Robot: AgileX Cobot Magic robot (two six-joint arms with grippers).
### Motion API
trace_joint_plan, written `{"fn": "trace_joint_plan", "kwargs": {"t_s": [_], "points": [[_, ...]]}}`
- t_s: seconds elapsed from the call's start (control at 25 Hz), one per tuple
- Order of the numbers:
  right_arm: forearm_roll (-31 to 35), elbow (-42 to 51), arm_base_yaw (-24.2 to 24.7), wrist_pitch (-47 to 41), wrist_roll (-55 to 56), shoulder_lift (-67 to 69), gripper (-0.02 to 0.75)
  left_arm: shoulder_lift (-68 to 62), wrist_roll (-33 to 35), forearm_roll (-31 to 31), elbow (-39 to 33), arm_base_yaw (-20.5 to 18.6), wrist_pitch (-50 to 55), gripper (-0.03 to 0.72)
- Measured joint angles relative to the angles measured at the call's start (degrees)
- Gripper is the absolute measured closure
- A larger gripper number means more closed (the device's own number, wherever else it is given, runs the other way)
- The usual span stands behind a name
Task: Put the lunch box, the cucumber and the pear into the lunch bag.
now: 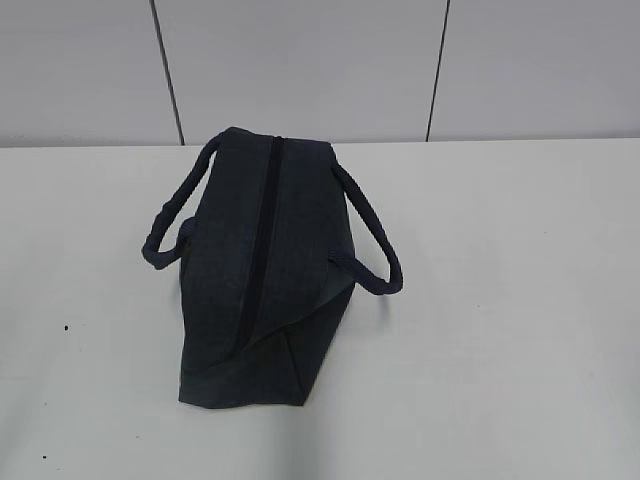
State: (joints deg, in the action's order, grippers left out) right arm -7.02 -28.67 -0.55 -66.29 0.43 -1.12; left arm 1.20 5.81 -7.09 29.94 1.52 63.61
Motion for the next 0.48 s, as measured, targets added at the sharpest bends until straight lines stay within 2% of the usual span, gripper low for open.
{"fn": "trace_joint_plan", "kwargs": {"t_s": [0.48], "points": [[0.0,0.0,0.0,0.0,0.0,0.0,0.272,0.0,0.0,0.0,0.0,0.0,0.0,0.253]]}}
